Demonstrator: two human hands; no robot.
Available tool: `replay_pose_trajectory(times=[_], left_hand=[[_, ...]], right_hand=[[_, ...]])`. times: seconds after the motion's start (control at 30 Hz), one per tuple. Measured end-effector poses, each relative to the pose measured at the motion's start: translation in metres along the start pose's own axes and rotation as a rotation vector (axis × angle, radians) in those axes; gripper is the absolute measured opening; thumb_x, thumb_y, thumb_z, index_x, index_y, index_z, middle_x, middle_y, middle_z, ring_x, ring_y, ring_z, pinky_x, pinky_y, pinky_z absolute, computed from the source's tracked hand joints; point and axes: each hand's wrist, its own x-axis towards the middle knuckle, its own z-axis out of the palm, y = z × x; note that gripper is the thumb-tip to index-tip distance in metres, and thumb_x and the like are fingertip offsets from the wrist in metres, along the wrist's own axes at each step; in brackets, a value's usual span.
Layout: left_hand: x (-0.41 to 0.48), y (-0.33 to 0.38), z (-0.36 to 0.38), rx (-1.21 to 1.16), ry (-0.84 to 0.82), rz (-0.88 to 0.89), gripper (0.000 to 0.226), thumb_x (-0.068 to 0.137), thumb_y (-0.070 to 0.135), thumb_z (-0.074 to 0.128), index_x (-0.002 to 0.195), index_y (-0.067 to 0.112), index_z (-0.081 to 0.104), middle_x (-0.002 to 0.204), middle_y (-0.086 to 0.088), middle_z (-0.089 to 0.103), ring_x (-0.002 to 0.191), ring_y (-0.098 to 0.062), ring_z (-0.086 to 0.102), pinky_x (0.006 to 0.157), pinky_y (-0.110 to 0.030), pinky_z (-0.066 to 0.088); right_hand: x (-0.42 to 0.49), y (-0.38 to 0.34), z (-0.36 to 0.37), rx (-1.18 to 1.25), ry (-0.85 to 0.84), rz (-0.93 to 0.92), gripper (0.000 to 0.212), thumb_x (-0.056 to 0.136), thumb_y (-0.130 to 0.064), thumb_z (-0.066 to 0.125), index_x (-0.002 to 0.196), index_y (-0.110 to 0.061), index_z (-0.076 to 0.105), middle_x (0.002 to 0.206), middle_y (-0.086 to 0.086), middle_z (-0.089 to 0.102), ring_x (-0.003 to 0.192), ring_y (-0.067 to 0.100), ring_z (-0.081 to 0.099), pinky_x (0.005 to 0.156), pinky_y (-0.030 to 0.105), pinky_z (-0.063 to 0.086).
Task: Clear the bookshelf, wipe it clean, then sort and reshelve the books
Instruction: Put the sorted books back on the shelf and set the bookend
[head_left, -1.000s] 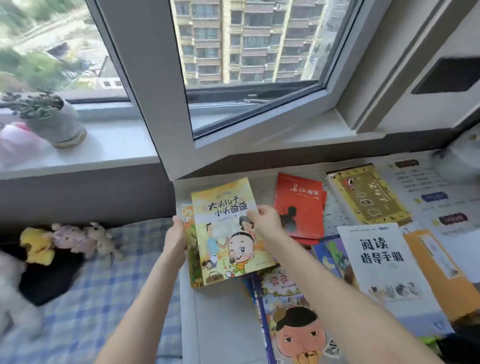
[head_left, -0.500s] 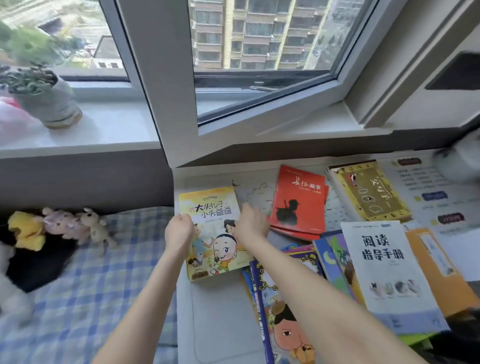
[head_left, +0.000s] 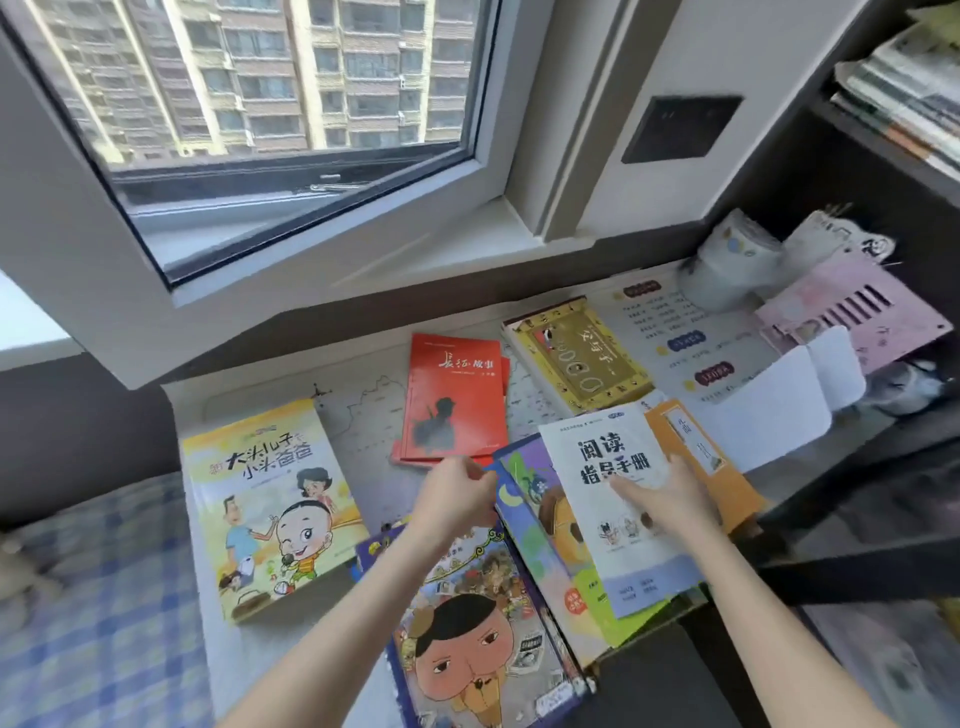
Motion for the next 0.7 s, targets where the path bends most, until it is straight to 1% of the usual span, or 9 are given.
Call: replay_pose_trajectory(times=[0.07, 0.13, 0.2, 0.27, 0.33, 0.4, 0.5, 0.6, 0.7], left_hand=[[0.003, -0.003, 0.023, 0.033, -0.058, -0.024, 0.024, 0.071, 0.021, 0.046, 0.066, 0.004, 0.062, 0.068, -0.020, 0.069, 0.073, -0.034, 0.070, 0.073, -0.048, 0.058], [0.005, -0.006, 0.041, -0.034, -0.063, -0.064, 0.025, 0.066, 0.020, 0.043, 0.058, 0.004, 0.061, 0.060, -0.018, 0.067, 0.068, -0.033, 0.070, 0.073, -0.049, 0.058], [0.005, -0.006, 0.051, -0.093, -0.049, -0.076, 0.029, 0.065, 0.019, 0.044, 0.060, -0.002, 0.064, 0.063, -0.018, 0.068, 0.069, -0.035, 0.070, 0.075, -0.050, 0.058], [0.001, 0.001, 0.052, -0.139, -0.022, -0.099, 0.025, 0.072, 0.018, 0.049, 0.068, -0.001, 0.065, 0.065, -0.016, 0.067, 0.063, -0.030, 0.068, 0.077, -0.050, 0.058], [-0.004, 0.010, 0.045, -0.229, 0.017, -0.119, 0.023, 0.092, 0.020, 0.052, 0.082, 0.003, 0.062, 0.074, -0.012, 0.065, 0.064, -0.023, 0.066, 0.076, -0.041, 0.059], [-0.011, 0.015, 0.030, -0.322, 0.055, -0.119, 0.034, 0.100, 0.035, 0.044, 0.091, 0.007, 0.060, 0.084, -0.008, 0.067, 0.071, -0.021, 0.067, 0.070, -0.031, 0.059], [-0.025, 0.012, -0.002, -0.536, 0.095, -0.091, 0.046, 0.101, 0.045, 0.034, 0.093, 0.012, 0.065, 0.081, -0.003, 0.073, 0.070, -0.015, 0.069, 0.059, -0.025, 0.055], [-0.038, -0.004, -0.035, -0.509, 0.328, -0.070, 0.021, 0.100, 0.023, 0.046, 0.094, 0.015, 0.064, 0.092, -0.003, 0.073, 0.079, -0.017, 0.069, 0.060, -0.029, 0.054], [-0.039, -0.036, -0.069, -0.472, 0.546, -0.126, 0.021, 0.090, 0.003, 0.047, 0.092, 0.011, 0.066, 0.088, -0.009, 0.072, 0.075, -0.024, 0.069, 0.065, -0.037, 0.057]], right_hand=[[0.005, 0.013, -0.007, 0.126, -0.016, -0.009, 0.073, 0.080, -0.046, 0.073, 0.136, -0.008, 0.046, 0.135, 0.009, 0.054, 0.118, 0.030, 0.054, 0.092, 0.038, 0.045], [0.010, 0.021, -0.014, 0.167, 0.065, -0.042, 0.050, 0.083, -0.032, 0.074, 0.122, -0.006, 0.057, 0.121, 0.010, 0.063, 0.095, 0.027, 0.062, 0.080, 0.034, 0.050], [0.013, 0.023, -0.022, 0.116, 0.163, -0.078, 0.032, 0.087, -0.021, 0.070, 0.112, -0.003, 0.062, 0.111, 0.013, 0.067, 0.073, 0.021, 0.056, 0.063, 0.028, 0.043], [0.014, 0.024, -0.032, 0.163, 0.263, -0.133, 0.023, 0.091, -0.013, 0.064, 0.110, -0.001, 0.065, 0.107, 0.015, 0.068, 0.072, 0.020, 0.051, 0.053, 0.022, 0.036], [0.010, 0.018, -0.039, 0.373, 0.290, -0.210, 0.024, 0.091, -0.009, 0.062, 0.113, 0.002, 0.064, 0.106, 0.017, 0.068, 0.082, 0.023, 0.058, 0.060, 0.021, 0.042], [-0.005, -0.002, -0.043, 0.615, 0.226, -0.287, 0.018, 0.091, -0.005, 0.061, 0.107, 0.001, 0.065, 0.100, 0.015, 0.069, 0.083, 0.020, 0.064, 0.074, 0.027, 0.049], [-0.034, -0.049, -0.024, 0.725, 0.096, -0.409, 0.007, 0.090, -0.003, 0.062, 0.093, -0.009, 0.062, 0.077, 0.000, 0.066, 0.068, 0.003, 0.060, 0.065, 0.022, 0.050], [-0.055, -0.095, 0.025, 0.769, -0.047, -0.439, 0.010, 0.088, 0.000, 0.063, 0.091, -0.009, 0.061, 0.069, -0.009, 0.062, 0.057, -0.006, 0.058, 0.056, 0.011, 0.046], [-0.073, -0.130, 0.071, 0.769, -0.262, -0.441, 0.009, 0.090, -0.005, 0.062, 0.097, -0.011, 0.063, 0.082, 0.000, 0.068, 0.076, 0.013, 0.067, 0.073, 0.028, 0.056]])
